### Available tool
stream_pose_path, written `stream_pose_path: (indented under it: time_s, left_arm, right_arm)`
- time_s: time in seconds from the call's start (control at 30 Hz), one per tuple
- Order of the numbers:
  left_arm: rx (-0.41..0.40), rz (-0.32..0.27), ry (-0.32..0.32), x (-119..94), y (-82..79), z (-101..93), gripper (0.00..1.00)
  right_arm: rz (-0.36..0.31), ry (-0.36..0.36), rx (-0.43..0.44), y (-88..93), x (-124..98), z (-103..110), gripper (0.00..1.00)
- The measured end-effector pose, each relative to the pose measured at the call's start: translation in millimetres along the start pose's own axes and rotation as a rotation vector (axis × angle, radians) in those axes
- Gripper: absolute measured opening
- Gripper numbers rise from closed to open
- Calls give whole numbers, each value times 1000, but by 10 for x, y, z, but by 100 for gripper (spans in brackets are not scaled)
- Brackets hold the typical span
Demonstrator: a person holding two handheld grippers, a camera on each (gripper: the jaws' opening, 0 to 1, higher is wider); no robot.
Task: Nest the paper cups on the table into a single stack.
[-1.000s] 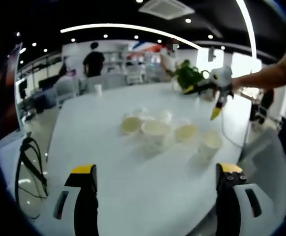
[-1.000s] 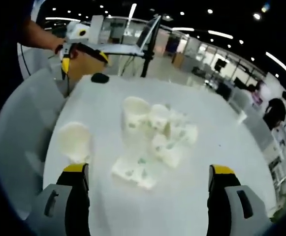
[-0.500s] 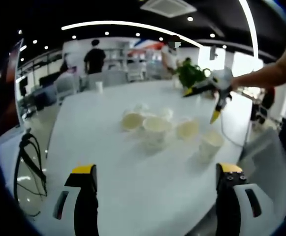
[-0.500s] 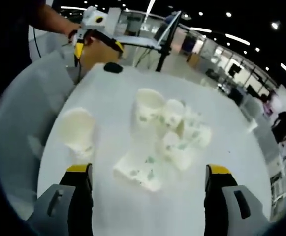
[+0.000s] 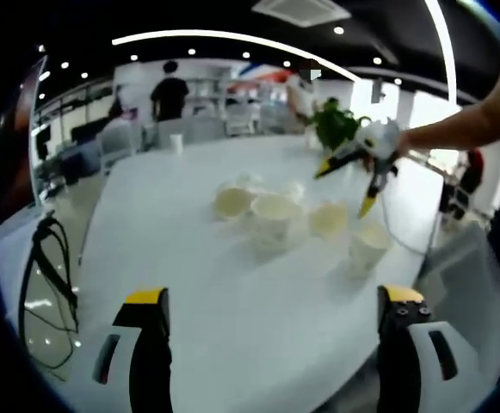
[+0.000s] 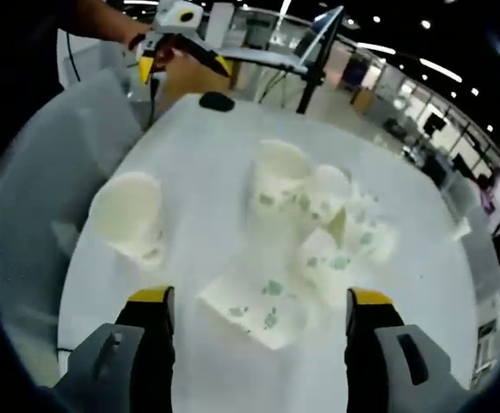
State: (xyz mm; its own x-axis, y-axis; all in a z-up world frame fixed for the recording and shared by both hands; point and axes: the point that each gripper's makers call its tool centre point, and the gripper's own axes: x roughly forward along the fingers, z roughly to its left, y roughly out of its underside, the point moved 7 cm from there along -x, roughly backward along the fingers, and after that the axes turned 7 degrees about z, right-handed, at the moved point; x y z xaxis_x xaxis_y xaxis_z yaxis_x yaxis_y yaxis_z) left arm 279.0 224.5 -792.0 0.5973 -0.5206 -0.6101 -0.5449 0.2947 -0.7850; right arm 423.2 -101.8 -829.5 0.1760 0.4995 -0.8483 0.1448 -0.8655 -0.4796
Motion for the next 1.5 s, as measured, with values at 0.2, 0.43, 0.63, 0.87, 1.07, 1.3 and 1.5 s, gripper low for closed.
stream_pose_path:
  time_s: [0.2,0.43,0.63,0.87,1.07,1.3,1.5]
  left_arm:
    - [-7,-2,-9,-8,-7,20,98]
    - [-15,3,-11,1,-5,30,98]
    - [-22,7,-12,22,2,46,98]
    - [-27,19,-18,8,29,58,98]
    - [-32,23,-25,-14,38,68,98]
    - [-35,25,-30,-22,53,99,98]
    - [-37,30,-28,-31,67,93,98]
  right_arm:
    - [26,-27,-15,59,57,4,70]
    - [41,-31,-36,102,103,-44,61]
    - [39,-68,-57,84,163,-50,60]
    - [49,-140,-103,33,231,-37,50]
    - [57,-154,-118,3,282,-55,41]
    - [61,-165,-151,-76,387,4,43]
    - [82,-176,-187,-100,458,61,43]
